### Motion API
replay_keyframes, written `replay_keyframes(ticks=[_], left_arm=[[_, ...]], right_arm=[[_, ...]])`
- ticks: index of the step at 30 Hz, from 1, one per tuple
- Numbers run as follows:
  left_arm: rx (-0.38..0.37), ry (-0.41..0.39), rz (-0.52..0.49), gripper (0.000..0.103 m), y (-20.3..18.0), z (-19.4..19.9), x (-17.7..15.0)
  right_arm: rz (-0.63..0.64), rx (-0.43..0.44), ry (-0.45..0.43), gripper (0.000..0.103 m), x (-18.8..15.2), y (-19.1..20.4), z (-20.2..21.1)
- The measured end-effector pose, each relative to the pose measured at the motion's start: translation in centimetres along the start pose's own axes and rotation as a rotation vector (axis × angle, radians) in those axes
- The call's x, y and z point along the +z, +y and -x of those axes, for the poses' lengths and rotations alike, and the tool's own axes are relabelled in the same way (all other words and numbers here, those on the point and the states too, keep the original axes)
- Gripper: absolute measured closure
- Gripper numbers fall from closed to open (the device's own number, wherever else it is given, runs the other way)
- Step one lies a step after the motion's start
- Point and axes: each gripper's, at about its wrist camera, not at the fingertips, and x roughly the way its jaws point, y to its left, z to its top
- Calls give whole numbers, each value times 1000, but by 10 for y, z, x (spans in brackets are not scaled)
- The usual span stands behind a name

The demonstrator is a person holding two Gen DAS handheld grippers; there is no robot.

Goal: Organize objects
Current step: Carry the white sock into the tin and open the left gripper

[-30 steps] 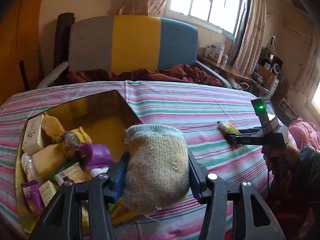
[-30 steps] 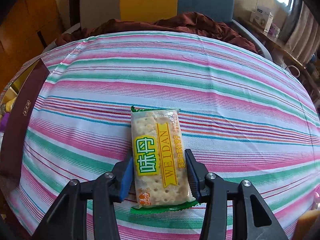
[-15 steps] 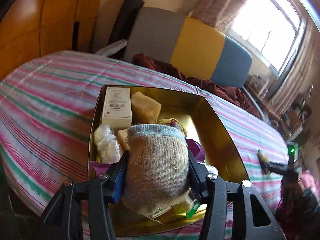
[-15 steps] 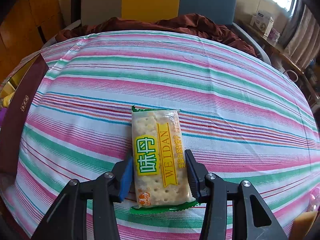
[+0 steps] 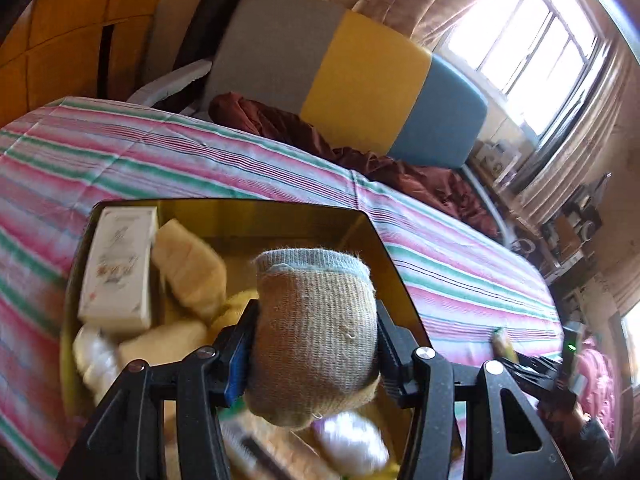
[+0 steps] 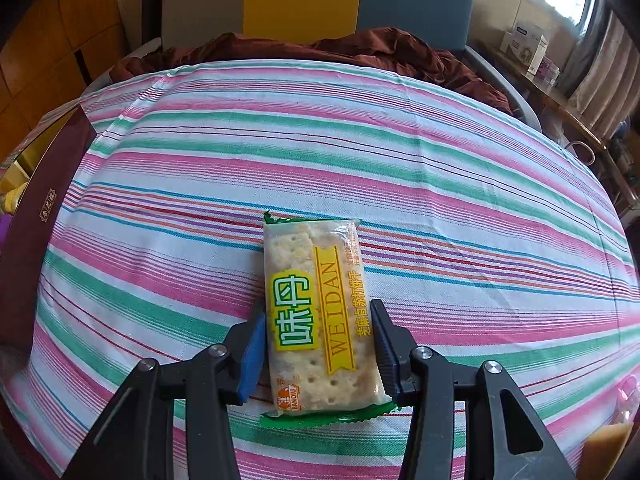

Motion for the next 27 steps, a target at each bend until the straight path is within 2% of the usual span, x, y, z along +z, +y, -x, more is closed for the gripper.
replay_keyframes(ticks=[6,10,12,15,27], left_arm=[[41,64,0,49,-4,-49,21],[100,126,-23,49,-2,-82,27],[104,138,-18,47,-1,-89,27],[116,128,-32,40,-1,-83,24],[191,15,-148,40,-16,-19,-13]], right_arm=[[4,0,2,54,1,-1,0],[7,2,4,53,2,-1,-1],[8,5,4,53,2,-2,-1],[9,4,4,53,3,-1,-1],[22,-11,0,53,4,2,-1]])
